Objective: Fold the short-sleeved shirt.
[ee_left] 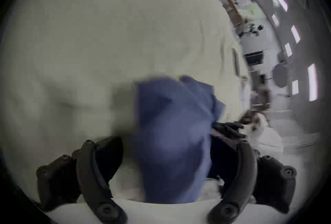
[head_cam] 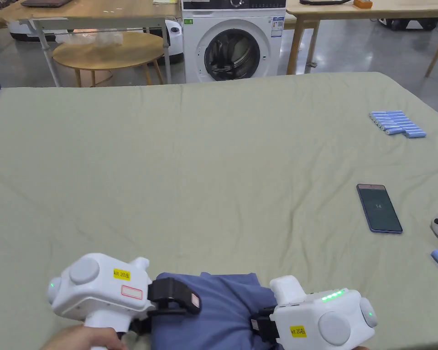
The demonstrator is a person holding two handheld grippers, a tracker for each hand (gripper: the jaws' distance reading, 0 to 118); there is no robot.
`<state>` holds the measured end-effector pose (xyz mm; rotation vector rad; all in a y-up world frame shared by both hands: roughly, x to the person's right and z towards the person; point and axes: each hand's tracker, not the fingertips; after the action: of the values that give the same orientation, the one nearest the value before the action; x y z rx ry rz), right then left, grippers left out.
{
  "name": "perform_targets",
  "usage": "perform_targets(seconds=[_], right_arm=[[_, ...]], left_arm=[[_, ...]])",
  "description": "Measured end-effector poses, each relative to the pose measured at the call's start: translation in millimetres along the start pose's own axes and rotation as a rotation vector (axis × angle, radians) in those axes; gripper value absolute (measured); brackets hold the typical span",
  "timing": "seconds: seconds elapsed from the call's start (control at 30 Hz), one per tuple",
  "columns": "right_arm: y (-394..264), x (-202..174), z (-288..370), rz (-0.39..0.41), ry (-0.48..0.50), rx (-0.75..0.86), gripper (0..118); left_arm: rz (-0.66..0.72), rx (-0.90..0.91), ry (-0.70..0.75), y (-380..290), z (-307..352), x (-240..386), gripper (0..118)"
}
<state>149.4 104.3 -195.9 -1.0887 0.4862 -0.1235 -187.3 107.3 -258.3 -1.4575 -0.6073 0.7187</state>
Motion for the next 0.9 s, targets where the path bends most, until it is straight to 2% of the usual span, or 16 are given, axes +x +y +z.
perform_targets(seconds=[0.03,0.07,0.1,0.13,0.2,0.27,0.33,0.43,0.57,0.67,0.8,0.83,0.87,0.9], right_arm=[[2,-2,3,-0.011,0.009,-0.004,0],[3,-3,4,-0.022,0.008,-0.011,0],[5,-4,5,-0.029,0.001,-0.023,0],[7,-6,8,-0.028,-0.018,-0.033,0],[14,-6,12,-0.015,-0.022,-0.042,0],[24,-15,23,-0.025,0.032,-0.017,0],[41,-35,38,-0.026,0.074,0.006,0],[63,-74,34,0.033,0.105,0.003,0],[85,-123,1,0.091,0.167,-0.017,0],[104,-155,-31,0.103,0.183,-0.042,0],[128,-196,-66,0.133,0.221,-0.063,0],[135,-205,-76,0.152,0.227,-0.076,0],[141,-214,-82,0.174,0.227,-0.08,0],[146,-222,-87,0.189,0.226,-0.081,0]], left_arm=[[0.014,-0.014,-0.13,-3,-12,-1,74],[0.01,-0.001,-0.135,-9,-18,7,44],[-0.019,-0.004,-0.096,-10,-24,13,20],[-0.077,-0.005,-0.121,-8,-23,12,20],[-0.049,0.011,-0.113,-11,-6,10,20],[-0.054,0.0,-0.13,-14,22,-6,20],[-0.076,0.029,-0.083,-15,74,-34,20],[-0.06,0.087,0.001,-18,166,-85,20],[0.036,0.179,0.184,-20,292,-173,20],[0.088,0.191,0.253,-24,369,-215,20],[0.196,0.215,0.349,-20,432,-264,20],[0.232,0.205,0.369,-19,441,-272,21],[0.244,0.198,0.406,-8,455,-297,32],[0.229,0.219,0.495,-5,463,-300,57]])
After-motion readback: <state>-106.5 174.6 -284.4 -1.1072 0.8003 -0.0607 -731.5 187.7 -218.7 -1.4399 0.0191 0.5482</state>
